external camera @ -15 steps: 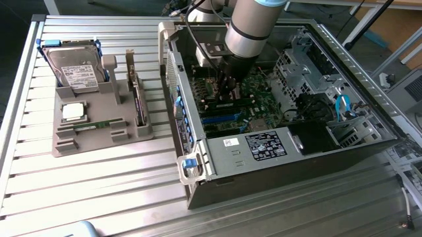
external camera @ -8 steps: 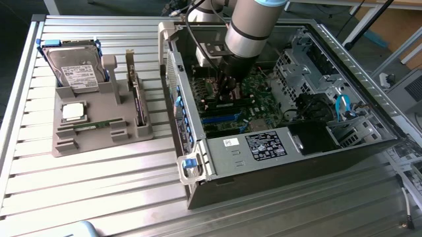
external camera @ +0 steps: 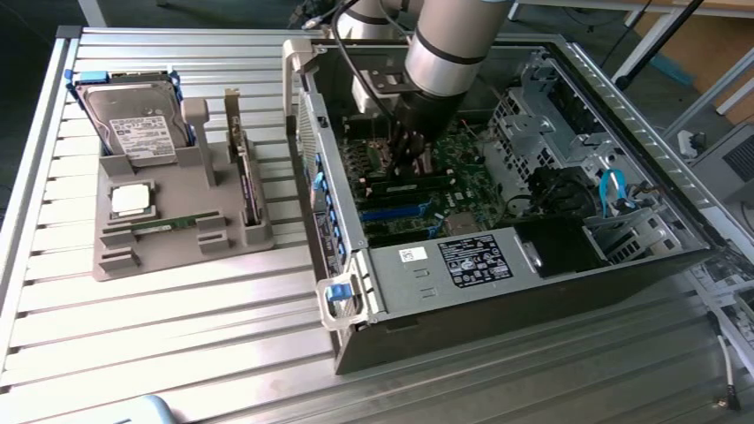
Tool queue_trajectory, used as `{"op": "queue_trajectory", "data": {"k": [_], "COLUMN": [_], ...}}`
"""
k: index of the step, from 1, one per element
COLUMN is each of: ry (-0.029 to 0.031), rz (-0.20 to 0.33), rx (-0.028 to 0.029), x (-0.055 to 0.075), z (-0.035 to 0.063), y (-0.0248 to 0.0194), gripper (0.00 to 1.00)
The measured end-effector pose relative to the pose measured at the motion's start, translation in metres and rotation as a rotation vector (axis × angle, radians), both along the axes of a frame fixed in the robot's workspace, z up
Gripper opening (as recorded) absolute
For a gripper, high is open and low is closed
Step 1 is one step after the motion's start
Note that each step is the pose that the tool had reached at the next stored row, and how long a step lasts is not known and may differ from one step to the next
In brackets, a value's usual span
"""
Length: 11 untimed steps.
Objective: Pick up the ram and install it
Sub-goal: 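Press down the ram until it locks into place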
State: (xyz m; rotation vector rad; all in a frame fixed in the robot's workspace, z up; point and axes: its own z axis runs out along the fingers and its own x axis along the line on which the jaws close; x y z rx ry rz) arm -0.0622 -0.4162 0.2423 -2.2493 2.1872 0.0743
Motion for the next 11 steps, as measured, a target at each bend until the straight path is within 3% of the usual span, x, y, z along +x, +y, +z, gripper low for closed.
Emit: {"op": "queue_trajectory", "data": {"k": [11], "ry": [0.0000], "rz": [0.000], "rx": [0.0000], "x": [0.003], "z": [0.0190], "y": [0.0000], "gripper": [0.11]}}
